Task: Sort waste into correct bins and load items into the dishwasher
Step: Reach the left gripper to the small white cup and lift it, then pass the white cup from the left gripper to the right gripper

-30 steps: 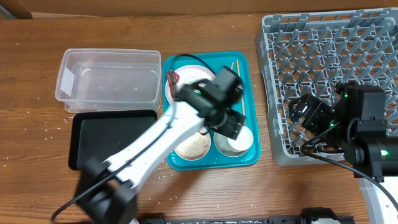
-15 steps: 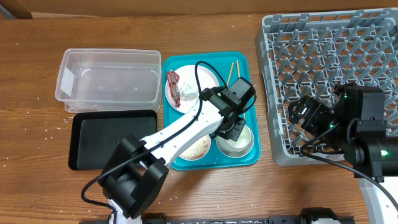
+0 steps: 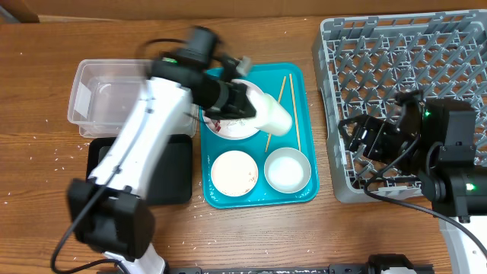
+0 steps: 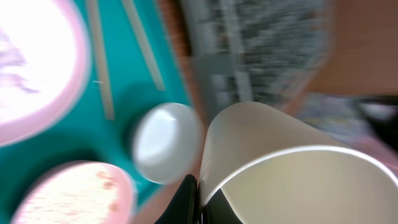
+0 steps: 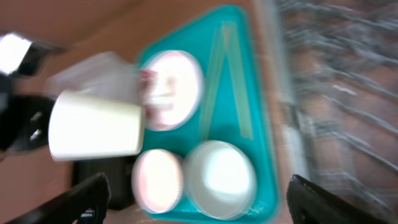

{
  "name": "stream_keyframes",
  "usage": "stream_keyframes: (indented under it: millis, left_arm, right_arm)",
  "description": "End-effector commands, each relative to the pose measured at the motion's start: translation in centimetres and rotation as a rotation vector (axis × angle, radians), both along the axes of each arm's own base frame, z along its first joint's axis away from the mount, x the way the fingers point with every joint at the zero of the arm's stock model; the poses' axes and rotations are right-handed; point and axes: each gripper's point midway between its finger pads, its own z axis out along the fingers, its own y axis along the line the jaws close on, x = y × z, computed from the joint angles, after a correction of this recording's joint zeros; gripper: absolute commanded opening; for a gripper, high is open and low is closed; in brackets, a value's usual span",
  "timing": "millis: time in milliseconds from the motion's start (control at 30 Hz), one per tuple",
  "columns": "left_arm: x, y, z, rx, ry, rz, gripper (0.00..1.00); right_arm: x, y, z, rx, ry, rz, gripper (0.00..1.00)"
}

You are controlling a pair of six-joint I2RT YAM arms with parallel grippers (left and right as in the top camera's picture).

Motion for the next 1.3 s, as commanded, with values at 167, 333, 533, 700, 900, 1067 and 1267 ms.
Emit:
stream_keyframes:
  millis: [167, 333, 533, 700, 900, 1067, 1267]
  left_arm:
    - [-3.6, 1.2, 10.8, -0.659, -0.038, -0.151, 0.04]
    - [-4.6, 1.1, 10.9, -0.663, -0.020, -0.158, 0.04]
    - [-4.8, 0.9, 10.9, -0.662, -0.012, -0.164, 0.04]
    - [-5.2, 0.5, 10.7, -0.654, -0.006, -0.180, 0.04]
    - [-5.3, 0.3, 10.4, -0.634, -0.004, -0.188, 0.04]
    - [-5.3, 0.4, 10.3, -0.629, -0.009, -0.188, 0.56]
    - [-5.2, 0.7, 8.3, -0.514, -0.022, -0.204, 1.00]
  right_arm:
    - [-1.8, 9.3, 7.4, 0.248, -0.296, 0.524, 0.89]
    - [-1.8, 13.3, 8.0, 0.273, -0.353, 0.652, 0.90]
    - [-0.4, 15.4, 7.3, 0.297, -0.338, 0.670, 0.90]
    - [-0.1, 16.1, 7.5, 0.308, -0.355, 0.682, 0.83]
    - [-0.3, 16.3, 8.1, 0.321, -0.379, 0.703, 0.61]
    - [-0.7, 16.1, 7.7, 0.312, -0.366, 0.714, 0.57]
    - [0.4, 11.6, 6.3, 0.184, -0.314, 0.518, 0.54]
